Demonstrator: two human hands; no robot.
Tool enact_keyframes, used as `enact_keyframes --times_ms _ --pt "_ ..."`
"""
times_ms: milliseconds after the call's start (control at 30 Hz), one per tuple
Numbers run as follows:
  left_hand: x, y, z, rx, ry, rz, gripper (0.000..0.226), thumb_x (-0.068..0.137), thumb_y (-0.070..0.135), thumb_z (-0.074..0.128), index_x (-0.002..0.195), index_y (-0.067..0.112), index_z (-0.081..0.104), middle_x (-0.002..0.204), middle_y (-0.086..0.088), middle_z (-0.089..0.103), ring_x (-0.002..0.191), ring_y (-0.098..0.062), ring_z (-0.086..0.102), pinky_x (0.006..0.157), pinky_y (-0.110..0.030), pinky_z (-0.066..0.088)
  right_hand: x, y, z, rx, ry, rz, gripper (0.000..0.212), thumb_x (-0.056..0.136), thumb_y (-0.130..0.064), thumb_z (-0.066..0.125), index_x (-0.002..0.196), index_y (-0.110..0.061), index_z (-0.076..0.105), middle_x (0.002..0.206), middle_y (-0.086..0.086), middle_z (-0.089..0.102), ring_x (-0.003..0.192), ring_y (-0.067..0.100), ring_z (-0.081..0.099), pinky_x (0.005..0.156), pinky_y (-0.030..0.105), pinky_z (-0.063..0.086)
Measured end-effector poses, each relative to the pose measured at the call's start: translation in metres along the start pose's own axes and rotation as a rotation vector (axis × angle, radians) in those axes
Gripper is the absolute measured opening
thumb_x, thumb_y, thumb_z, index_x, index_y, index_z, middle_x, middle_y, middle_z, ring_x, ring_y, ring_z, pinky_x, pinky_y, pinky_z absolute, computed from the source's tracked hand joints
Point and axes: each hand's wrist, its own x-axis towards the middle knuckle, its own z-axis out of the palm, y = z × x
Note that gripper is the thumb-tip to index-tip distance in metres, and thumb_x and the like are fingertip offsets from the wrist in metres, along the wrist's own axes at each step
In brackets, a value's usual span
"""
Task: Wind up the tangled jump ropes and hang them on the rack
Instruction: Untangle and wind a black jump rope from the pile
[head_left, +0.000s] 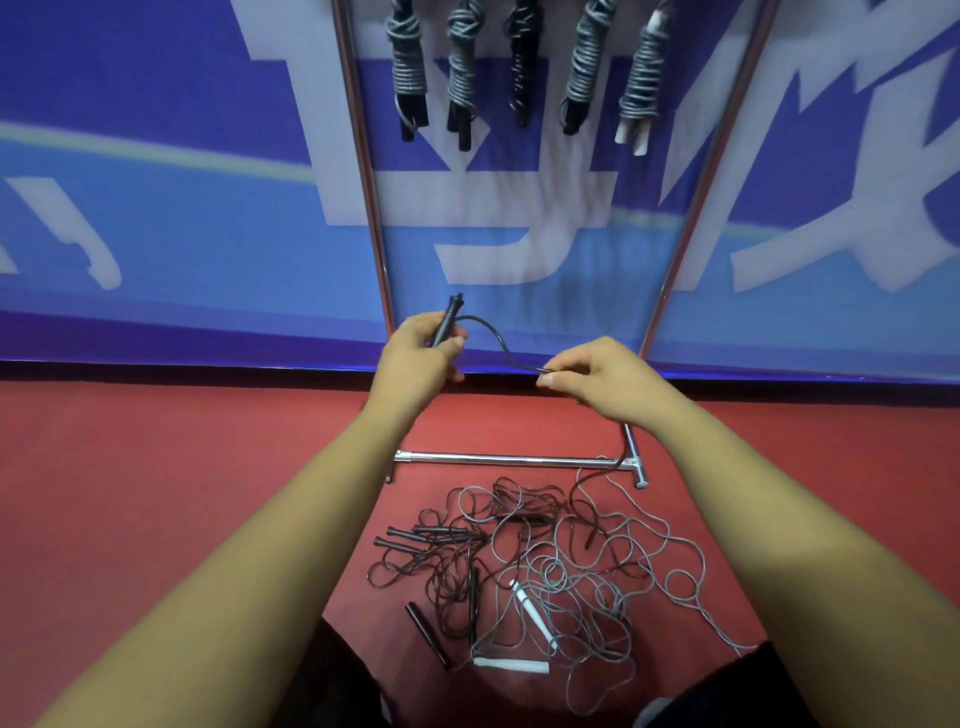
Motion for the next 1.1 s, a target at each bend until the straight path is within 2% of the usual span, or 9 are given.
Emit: enact_keyframes --times_ms 100,167,233,333,433,600,800,933,1100 --pt "-0.002 0.009 0.002 0.088 0.061 0.094 0.009 0.094 0.012 0.064 0.096 0.017 0.072 0.117 -0.003 0.051 0.089 -0.015 0.061 0.068 -0.012 0.048 0.0 -0.017 -0.009 -0.073 -0.069 0.005 0.01 0.09 -0.024 0.071 0.085 -0.018 0.078 0.048 -0.016 0.054 0.046 0.0 0.043 0.054 0.018 0.036" --pt "-0.007 0.02 0.004 0.068 0.028 0.057 0.009 0.095 0.016 0.064 0.098 0.018 0.072 0.102 0.001 0.056 0.076 -0.008 0.059 0.058 -0.014 0.043 -0.004 -0.027 -0.013 -0.058 -0.103 -0.006 0.011 0.09 -0.026 0.071 0.082 -0.021 0.077 0.051 -0.012 0.055 0.048 0.002 0.044 0.056 0.022 0.038" --pt "-0.015 0.032 0.005 0.016 -0.147 -0.009 0.01 0.096 0.018 0.063 0.102 0.017 0.071 0.085 -0.001 0.068 0.058 -0.008 0.059 0.048 -0.021 0.036 -0.01 -0.035 -0.017 -0.024 -0.101 -0.042 0.013 0.09 -0.025 0.07 0.081 -0.018 0.076 0.053 -0.005 0.054 0.05 0.007 0.044 0.056 0.025 0.038" --pt "-0.026 0.047 0.007 0.141 -0.418 -0.011 0.014 0.099 0.022 0.061 0.104 0.013 0.07 0.083 -0.008 0.073 0.053 -0.01 0.055 0.045 -0.02 0.03 -0.018 -0.045 -0.024 0.044 -0.023 -0.082 0.016 0.093 -0.024 0.068 0.08 -0.016 0.075 0.051 -0.006 0.05 0.047 0.006 0.04 0.05 0.02 0.033" --pt "-0.03 0.054 0.013 0.142 -0.407 -0.021 0.016 0.098 0.024 0.062 0.085 0.015 0.061 0.054 0.004 0.051 0.045 -0.009 0.036 0.044 -0.023 0.026 -0.024 -0.048 -0.031 0.078 0.017 -0.09 0.017 0.093 -0.022 0.067 0.081 -0.012 0.072 0.049 -0.008 0.05 0.046 0.005 0.041 0.047 0.017 0.032" --pt "-0.011 0.066 -0.002 -0.318 -0.024 -0.099 0.029 0.099 0.009 0.056 0.073 0.017 0.046 0.06 0.001 0.039 0.044 -0.008 0.028 0.039 -0.018 0.021 -0.029 0.002 -0.032 -0.018 -0.078 0.05 0.02 0.092 -0.019 0.067 0.077 -0.007 0.067 0.064 0.002 0.065 0.052 0.007 0.048 0.055 0.023 0.039" --pt "0.011 0.043 -0.022 -0.091 0.136 -0.116 0.019 0.099 0.013 0.056 0.08 0.016 0.055 0.067 -0.001 0.053 0.041 -0.009 0.044 0.04 -0.019 0.031 -0.035 0.072 -0.007 -0.02 -0.17 0.276 0.026 0.094 -0.018 0.067 0.072 -0.004 0.067 0.074 0.005 0.073 0.062 0.007 0.058 0.069 0.031 0.05" --pt "0.017 0.026 -0.023 0.048 0.058 -0.097 0.013 0.098 0.009 0.055 0.108 0.014 0.062 0.092 -0.003 0.062 0.04 -0.008 0.059 0.042 -0.017 0.039 -0.031 0.059 -0.001 0.175 0.02 0.216 0.027 0.094 -0.011 0.064 0.069 -0.001 0.062 0.057 0.011 0.053 0.049 0.015 0.054 0.059 0.028 0.05" --pt "-0.005 0.027 0.001 -0.074 -0.233 -0.041 0.016 0.1 0.005 0.055 0.113 0.004 0.063 0.091 0.006 0.072 0.05 -0.014 0.066 0.045 -0.02 0.031 -0.016 0.008 0.0 -0.005 -0.117 0.083 0.02 0.091 -0.024 0.069 0.078 -0.01 0.073 0.058 0.004 0.046 0.049 0.014 0.038 0.051 0.025 0.034"
